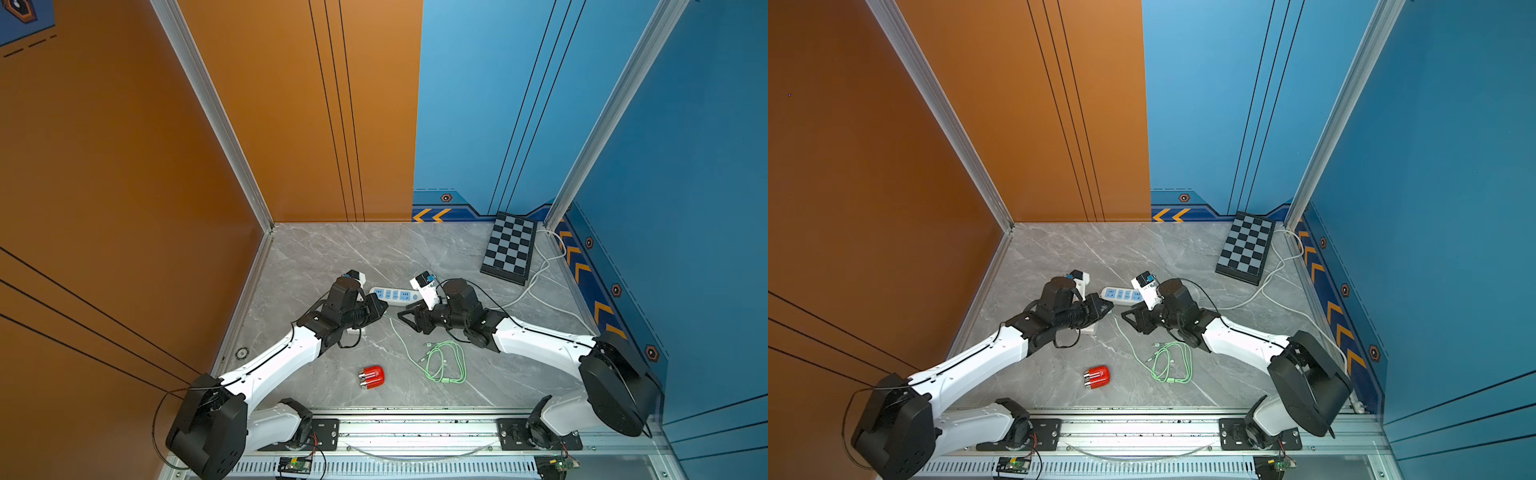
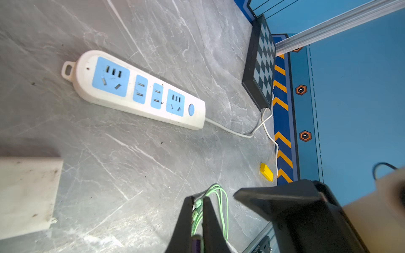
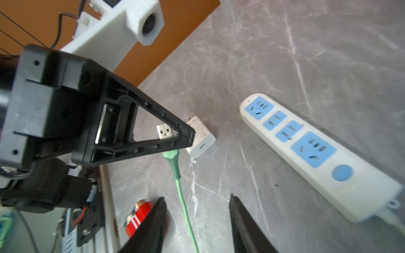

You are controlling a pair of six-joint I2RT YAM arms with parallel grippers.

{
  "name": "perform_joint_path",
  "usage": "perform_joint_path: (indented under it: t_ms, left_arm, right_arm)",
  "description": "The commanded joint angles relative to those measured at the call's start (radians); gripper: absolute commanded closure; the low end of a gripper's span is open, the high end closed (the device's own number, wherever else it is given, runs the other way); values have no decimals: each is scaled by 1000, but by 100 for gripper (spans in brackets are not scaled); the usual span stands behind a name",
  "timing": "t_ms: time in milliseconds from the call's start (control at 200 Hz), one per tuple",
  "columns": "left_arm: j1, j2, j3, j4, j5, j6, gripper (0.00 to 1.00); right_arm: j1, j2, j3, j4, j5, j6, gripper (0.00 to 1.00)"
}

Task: Charge the electric shaver
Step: Pick up the charging cable from the center of the board.

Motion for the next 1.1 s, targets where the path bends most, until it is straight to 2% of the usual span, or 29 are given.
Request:
perform_joint_path:
  t_ms: [0, 260, 436, 796, 1097]
  left_arm:
    - [7, -20, 4, 28, 75, 85, 100]
    - [9, -25, 2, 60, 158, 118, 100]
    - [10, 4, -15, 138, 216, 94, 100]
    - [15, -1, -27, 143, 231, 112, 100]
    - [29, 2, -45, 123, 243, 156, 100]
  right_arm:
    - [-21, 57, 22, 142, -278, 88, 53]
    - [-56, 127, 40, 282, -383, 170, 68]
    - [-65, 168, 39, 388, -423, 237, 77]
    - [-81, 174, 16, 490, -433, 307, 85]
    - [-88, 155, 10, 477, -450, 309, 94]
